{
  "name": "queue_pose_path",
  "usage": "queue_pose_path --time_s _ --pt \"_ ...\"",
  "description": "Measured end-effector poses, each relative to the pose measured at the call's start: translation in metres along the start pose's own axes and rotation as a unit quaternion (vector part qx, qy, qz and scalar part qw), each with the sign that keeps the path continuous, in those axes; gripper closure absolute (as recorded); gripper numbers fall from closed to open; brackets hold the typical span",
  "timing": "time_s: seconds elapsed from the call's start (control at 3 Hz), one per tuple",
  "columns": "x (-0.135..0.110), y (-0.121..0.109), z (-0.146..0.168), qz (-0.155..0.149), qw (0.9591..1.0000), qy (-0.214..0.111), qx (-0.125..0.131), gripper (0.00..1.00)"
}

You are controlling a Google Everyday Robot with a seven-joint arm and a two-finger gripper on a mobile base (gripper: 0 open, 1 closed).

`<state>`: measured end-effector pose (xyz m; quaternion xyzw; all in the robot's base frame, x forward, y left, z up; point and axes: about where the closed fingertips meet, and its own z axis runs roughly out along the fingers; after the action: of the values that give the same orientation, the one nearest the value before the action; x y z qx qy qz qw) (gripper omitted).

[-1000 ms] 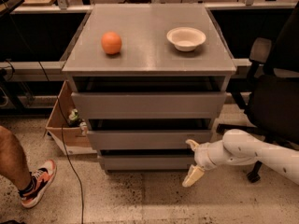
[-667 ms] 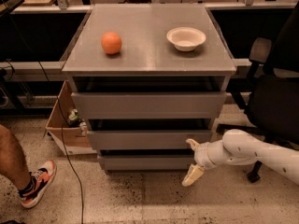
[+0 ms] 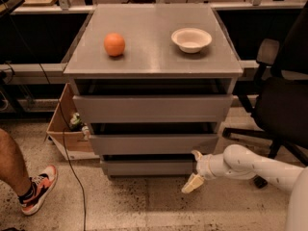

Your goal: Open bottom drawer

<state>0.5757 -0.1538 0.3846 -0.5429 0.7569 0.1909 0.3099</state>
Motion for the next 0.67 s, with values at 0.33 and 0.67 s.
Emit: queue_pose_path --time_s 0.33,0.67 --pt "0.0274 -0.0038 0.0306 0.025 0.9992 -0.017 0.026 0.0" --pt "0.0313 -0.0004 0.0364 0.029 0.9992 -0.017 0.023 0.0"
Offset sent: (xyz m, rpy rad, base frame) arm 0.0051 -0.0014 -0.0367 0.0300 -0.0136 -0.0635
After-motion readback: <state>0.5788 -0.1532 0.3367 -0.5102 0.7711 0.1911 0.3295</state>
